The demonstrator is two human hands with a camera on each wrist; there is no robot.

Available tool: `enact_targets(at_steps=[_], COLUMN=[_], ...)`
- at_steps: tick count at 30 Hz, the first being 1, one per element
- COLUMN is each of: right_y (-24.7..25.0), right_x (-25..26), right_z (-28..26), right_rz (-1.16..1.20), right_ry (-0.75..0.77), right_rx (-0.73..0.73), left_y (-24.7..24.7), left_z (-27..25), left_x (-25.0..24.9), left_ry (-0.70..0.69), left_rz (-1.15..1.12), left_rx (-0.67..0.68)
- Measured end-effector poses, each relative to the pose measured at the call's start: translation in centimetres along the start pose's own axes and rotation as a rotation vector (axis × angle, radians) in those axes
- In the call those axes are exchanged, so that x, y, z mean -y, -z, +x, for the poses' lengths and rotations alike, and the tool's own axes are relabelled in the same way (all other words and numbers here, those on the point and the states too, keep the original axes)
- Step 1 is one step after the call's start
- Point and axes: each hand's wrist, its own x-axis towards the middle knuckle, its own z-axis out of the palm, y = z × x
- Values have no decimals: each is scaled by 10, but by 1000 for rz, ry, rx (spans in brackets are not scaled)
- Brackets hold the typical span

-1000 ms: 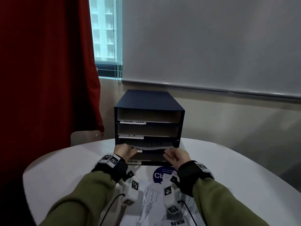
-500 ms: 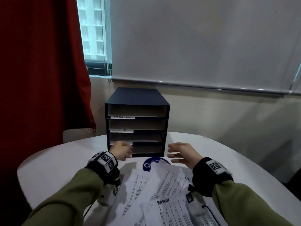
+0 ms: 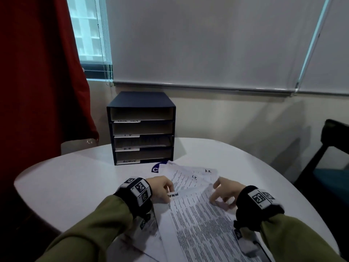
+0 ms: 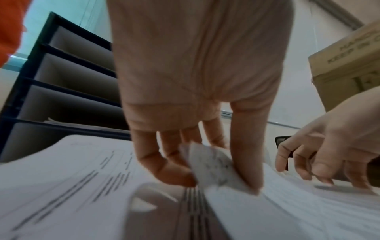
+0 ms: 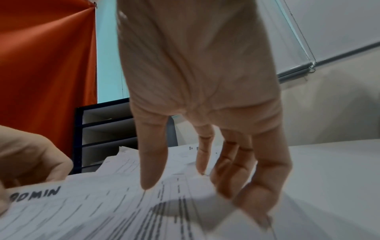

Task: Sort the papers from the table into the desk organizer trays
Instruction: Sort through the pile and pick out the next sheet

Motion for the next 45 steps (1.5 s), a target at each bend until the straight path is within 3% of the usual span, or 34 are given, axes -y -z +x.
enact_targets(at_steps=[6,9,11,14,18,23,29,37,40,45], right_y=[5,3,1,3,7,7,-20,-29,-31,-29], right_x=[-18,-32,-38,-46,-52,-49,-26,-7,-4,2], right_z=[5,13,16,15,10,7,-1,-12,-10,-5], right_rz=[162,245,289,329,383,447,373,240,246,269], right_ry=[1,-31,-30,-44,-76,-113,-124,-44,-1,4], right_rx=[-143,-121,-92,-65,-32,-19,-18,10,-61,-5], left_y=[0,-2,-3,0,12,24,19,3,0,3], left_z=[10,25,37,47,51,32,7,-12,-14,-11], left_x=[-19,-27,-27,-26,-19,4,29,25,23,26], left_ry=[-102,-128,-129,-109,-160,-89,-47,17,-7,-33], left_rz=[133,177,332,522,568,67,-196,-157,-119,-179], left_rx=[-146,-332,-454,-492,-553,-416,-210,-9,-24,-16])
